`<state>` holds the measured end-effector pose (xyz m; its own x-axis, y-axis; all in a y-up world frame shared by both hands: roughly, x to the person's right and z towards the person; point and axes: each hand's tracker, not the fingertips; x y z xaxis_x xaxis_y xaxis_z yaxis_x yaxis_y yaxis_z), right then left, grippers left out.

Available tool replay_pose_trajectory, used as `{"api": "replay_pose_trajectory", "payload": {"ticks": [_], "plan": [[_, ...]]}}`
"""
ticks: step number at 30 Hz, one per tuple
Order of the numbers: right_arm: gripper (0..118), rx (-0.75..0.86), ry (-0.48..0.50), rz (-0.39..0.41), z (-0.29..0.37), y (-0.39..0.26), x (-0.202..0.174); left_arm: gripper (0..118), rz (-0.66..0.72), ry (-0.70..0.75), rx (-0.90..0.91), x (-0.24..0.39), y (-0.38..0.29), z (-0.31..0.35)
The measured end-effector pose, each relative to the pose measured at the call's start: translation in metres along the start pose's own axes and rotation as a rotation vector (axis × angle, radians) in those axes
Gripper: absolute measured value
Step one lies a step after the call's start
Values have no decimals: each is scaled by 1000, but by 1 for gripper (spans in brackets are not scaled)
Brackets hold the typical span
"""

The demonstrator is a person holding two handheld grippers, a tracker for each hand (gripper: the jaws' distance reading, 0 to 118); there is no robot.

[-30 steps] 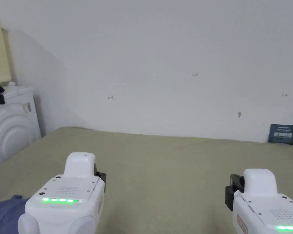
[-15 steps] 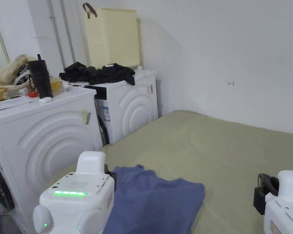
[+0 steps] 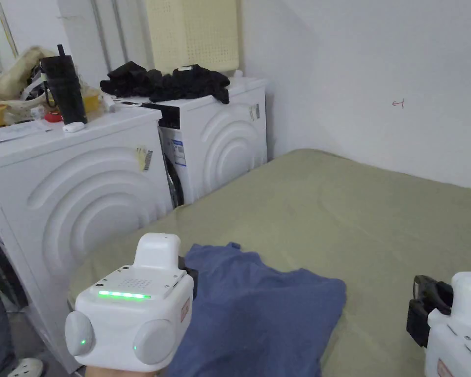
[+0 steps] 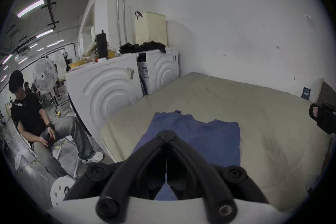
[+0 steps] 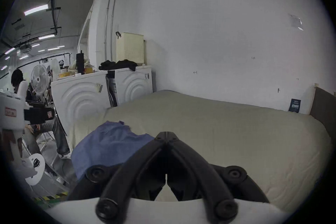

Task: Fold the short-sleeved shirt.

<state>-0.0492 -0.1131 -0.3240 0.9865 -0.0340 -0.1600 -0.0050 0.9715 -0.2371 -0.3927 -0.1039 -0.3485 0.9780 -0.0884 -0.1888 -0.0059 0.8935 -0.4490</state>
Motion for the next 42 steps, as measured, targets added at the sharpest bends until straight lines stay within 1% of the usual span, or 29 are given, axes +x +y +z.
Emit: {"api": "replay_pose_trajectory", "payload": {"ticks": [2,5,7,8,9,10,11,12,13,14,15,16,18,20,21,22,23,24,25,26,29,30,32,34,36,40,41,42], "plan": [[1,-13,0,2,-3,-5,0,0,-7,-42,-69,9,-6,-31],[1,-36,-6,-4,-8,-16,0,2,19,-118,-207,20,-17,-90],[1,-56,-6,-14,-11,-24,2,9,7,-139,-290,29,-28,-130],[1,-66,-10,-14,-13,-28,2,14,-27,-138,-340,34,-33,-150],[1,-74,-11,-17,-15,-32,4,26,-50,-145,-394,39,-39,-170],[1,-80,-11,-18,-16,-35,5,50,-34,-161,-432,43,-46,-184],[1,-87,-16,-17,-18,-38,6,92,-34,-175,-480,46,-53,-202],[1,-92,-24,-21,-20,-41,7,115,-33,-180,-530,49,-61,-218],[1,-99,-23,-25,-21,-43,9,118,-35,-173,-551,52,-67,-229],[1,-106,-24,-25,-23,-45,10,118,-62,-155,-529,60,-74,-230],[1,-112,-28,-24,-25,-47,12,118,-97,-151,-543,64,-80,-238],[1,-118,-31,-20,-26,-48,13,118,-104,-141,-565,68,-86,-245],[1,-130,-39,-15,-28,-50,17,118,-98,-161,-594,71,-101,-258],[1,-129,-52,-18,-27,-50,21,118,-81,-150,-554,70,-99,-252],[1,-128,-56,-23,-25,-48,23,115,-85,-152,-556,70,-98,-251],[1,-122,-58,-32,-22,-46,26,104,-86,-160,-545,70,-91,-230],[1,-115,-67,-38,-19,-44,29,77,-87,-162,-512,71,-87,-222],[1,-111,-74,-37,-14,-41,32,46,-103,-151,-492,73,-82,-213],[1,-108,-79,-35,-10,-40,35,6,-103,-150,-489,73,-78,-208],[1,-105,-88,-33,-4,-38,39,0,-101,-137,-479,70,-74,-202],[1,-91,-123,-31,21,-31,55,0,-91,-138,-468,73,-64,-184],[1,-83,-144,-24,32,-30,62,0,-91,-143,-434,70,-56,-183],[1,-76,-188,-21,52,-30,79,0,-92,-181,-420,79,-40,-165],[1,-68,-248,-39,77,-28,99,0,-115,-244,-386,98,-22,-144],[1,-67,-301,-47,105,-25,121,0,-176,-302,-335,130,-7,-120],[1,-56,-414,-34,159,-25,157,0,-196,-472,-258,206,24,-63],[1,-51,-442,-41,173,-25,166,0,-242,-522,-240,230,31,-48],[1,-45,-473,-50,186,-25,174,0,-259,-557,-210,252,37,-26]]}}
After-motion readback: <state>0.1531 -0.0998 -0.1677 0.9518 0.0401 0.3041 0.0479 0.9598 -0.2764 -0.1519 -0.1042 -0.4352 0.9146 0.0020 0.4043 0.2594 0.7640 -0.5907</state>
